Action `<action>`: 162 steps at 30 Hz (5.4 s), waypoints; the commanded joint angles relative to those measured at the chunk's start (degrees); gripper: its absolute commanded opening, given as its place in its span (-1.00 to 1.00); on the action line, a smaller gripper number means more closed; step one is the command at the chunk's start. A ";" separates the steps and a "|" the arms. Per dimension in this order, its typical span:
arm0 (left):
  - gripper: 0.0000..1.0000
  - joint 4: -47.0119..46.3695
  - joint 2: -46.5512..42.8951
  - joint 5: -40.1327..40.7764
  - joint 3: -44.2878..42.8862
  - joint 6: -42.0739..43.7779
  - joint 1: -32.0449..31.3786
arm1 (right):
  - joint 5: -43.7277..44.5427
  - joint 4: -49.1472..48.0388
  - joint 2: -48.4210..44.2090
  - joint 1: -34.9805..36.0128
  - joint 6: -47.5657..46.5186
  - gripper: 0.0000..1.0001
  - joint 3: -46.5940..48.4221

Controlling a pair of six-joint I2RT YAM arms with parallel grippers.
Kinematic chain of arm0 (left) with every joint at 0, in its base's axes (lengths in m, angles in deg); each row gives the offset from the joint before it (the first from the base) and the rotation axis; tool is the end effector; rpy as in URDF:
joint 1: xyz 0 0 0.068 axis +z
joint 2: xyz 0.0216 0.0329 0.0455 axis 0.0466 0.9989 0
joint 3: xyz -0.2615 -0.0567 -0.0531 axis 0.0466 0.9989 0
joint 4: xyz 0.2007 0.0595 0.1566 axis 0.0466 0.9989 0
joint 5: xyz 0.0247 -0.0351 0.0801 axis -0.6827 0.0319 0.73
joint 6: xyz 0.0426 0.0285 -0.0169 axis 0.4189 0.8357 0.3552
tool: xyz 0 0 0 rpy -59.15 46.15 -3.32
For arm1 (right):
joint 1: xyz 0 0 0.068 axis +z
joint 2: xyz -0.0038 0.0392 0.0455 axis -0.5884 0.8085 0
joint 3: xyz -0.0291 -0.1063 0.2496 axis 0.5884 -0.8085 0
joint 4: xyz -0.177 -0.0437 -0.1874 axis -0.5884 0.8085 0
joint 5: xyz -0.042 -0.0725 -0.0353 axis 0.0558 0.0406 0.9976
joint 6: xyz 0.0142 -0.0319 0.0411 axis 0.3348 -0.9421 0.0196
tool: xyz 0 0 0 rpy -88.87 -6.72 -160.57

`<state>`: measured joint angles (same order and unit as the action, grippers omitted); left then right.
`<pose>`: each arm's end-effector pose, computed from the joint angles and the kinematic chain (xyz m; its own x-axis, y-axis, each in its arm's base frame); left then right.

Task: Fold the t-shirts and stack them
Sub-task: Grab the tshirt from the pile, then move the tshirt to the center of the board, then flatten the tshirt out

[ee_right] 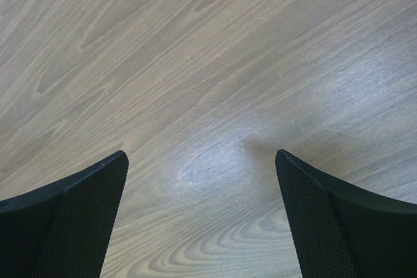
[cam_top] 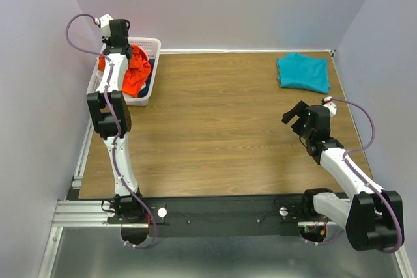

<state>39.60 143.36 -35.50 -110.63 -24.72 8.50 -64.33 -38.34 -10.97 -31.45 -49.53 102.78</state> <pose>0.5358 0.0687 0.2831 -0.2501 -0.4245 -0.8702 -0.6022 0.7720 -0.2036 0.2200 0.0120 0.2055 -0.3834 0.5727 -0.7245 0.3647 0.8147 0.4509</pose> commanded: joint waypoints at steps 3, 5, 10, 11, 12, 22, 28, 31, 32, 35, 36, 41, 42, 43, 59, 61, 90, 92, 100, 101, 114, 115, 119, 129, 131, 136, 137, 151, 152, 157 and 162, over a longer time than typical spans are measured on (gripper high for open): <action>-1.00 0.70 -0.87 1.43 -2.14 1.15 0.59 | 0.26 -0.10 1.16 0.23 -0.80 1.00 1.74; -1.00 0.61 -2.54 1.52 -2.31 1.50 0.50 | 0.17 -0.10 1.25 0.23 -0.80 1.00 1.83; -1.00 0.96 -8.24 1.69 -2.49 2.03 0.50 | -0.36 -0.10 0.81 0.23 -0.80 1.00 1.65; -1.00 0.87 -9.21 1.61 -2.40 2.03 0.50 | -0.53 -0.10 0.64 0.23 -0.89 1.00 1.65; -1.00 0.96 -10.27 1.61 -2.31 2.03 0.50 | -0.62 -0.10 0.46 0.15 -0.89 1.00 1.57; -1.00 -0.89 -23.01 -3.75 -2.23 1.77 0.42 | -1.41 -0.01 -1.91 0.15 -1.06 1.00 0.95; -1.00 -3.61 -31.27 -11.31 -0.29 1.06 -1.34 | -0.80 -0.01 -4.01 0.15 -0.98 1.00 0.42; -1.00 -5.54 -35.67 -12.02 1.20 3.16 -5.37 | 0.08 -0.01 -5.86 0.15 -0.80 1.00 -0.19; -1.00 -6.07 -37.94 -11.67 1.64 3.95 -8.78 | -0.01 -0.01 -7.26 0.15 -0.80 1.00 -0.37; -1.00 -9.14 -43.03 -7.28 4.80 7.03 -14.15 | 0.17 -0.01 -9.72 0.15 -1.24 1.00 -0.63; -1.00 -11.15 -44.19 -5.97 6.72 7.56 -17.22 | 0.26 -0.01 -10.26 0.15 -1.24 1.00 -0.72; -1.00 -15.56 -51.22 -9.80 11.04 7.65 -24.88 | -0.89 0.08 -13.59 0.23 -1.07 1.00 -1.07; -1.00 -16.52 -52.10 -10.69 11.92 7.74 -26.38 | -1.06 0.08 -13.60 0.23 -1.06 1.00 -1.07; -1.00 -18.27 -52.64 -11.57 13.32 8.00 -29.18 | -1.06 0.08 -14.47 0.15 -1.06 1.00 -0.98; -1.00 -24.79 -49.04 -10.62 18.41 1.87 -52.49 | 3.24 7.54 -27.31 0.23 -0.98 1.00 -1.78; -1.00 -26.99 -49.65 -9.30 24.30 1.50 -52.49 | 3.16 8.33 -27.23 0.15 -0.98 1.00 -1.34; 0.97 -14.07 -53.88 -6.65 72.57 -15.73 -42.54 | -13.18 8.78 -5.79 0.76 -0.89 1.00 3.06; 0.97 -13.55 -51.34 -7.62 71.87 -15.20 -46.24 | -13.63 8.86 -4.82 0.76 -0.19 1.00 2.88; 0.92 -11.96 -42.98 -7.27 69.67 -15.02 -56.44 | -14.07 9.57 -4.81 0.67 1.13 1.00 2.09; 0.89 -11.88 -41.23 -7.36 69.23 -15.02 -56.88 | -13.89 9.57 -4.73 0.76 1.05 1.00 2.09; 0.47 -3.89 -29.18 -2.89 60.97 -16.77 -61.02 | -12.75 9.57 -4.11 0.76 0.78 1.00 1.48; 0.44 -3.70 -28.83 -2.79 60.88 -17.39 -61.02 | -12.75 9.57 -4.11 0.76 0.61 1.00 1.48; 0.32 -2.30 -27.34 -1.47 60.09 -18.18 -61.11 | -12.31 9.57 -3.85 0.67 0.60 1.00 1.22; -0.21 1.65 -23.03 1.95 56.93 -20.12 -61.02 | -13.54 9.57 -4.72 0.76 0.17 1.00 0.86; -0.55 4.03 -21.88 4.15 55.44 -21.43 -60.85 | -14.07 9.57 -4.81 0.76 0.17 1.00 0.95; -1.00 2.89 -24.68 3.80 58.49 -22.66 -59.79 | -18.64 9.74 -4.20 1.54 -1.24 1.00 1.65; -1.00 2.37 -27.39 4.33 59.64 -23.19 -59.35 | -18.29 10.18 -3.68 1.99 -1.68 1.00 2.09; -1.00 6.23 -53.15 7.67 80.48 -32.42 -49.77 | 6.67 24.50 9.78 22.82 -0.80 0.99 12.11; -1.00 6.14 -54.56 7.76 82.13 -32.60 -49.42 | 7.11 25.47 9.95 23.08 -0.63 0.99 11.50; -1.00 4.48 -62.30 7.41 85.75 -32.34 -48.10 | 5.71 28.73 7.94 23.61 0.78 0.90 8.25; -1.00 4.03 -65.38 7.49 86.90 -32.16 -47.75 | 3.51 28.64 8.36 23.70 0.78 0.76 6.84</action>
<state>44.47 79.80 -30.74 -24.58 -55.80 -39.65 -61.12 -12.02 -2.68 -8.23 -49.60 110.63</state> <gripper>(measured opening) 0.008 0.899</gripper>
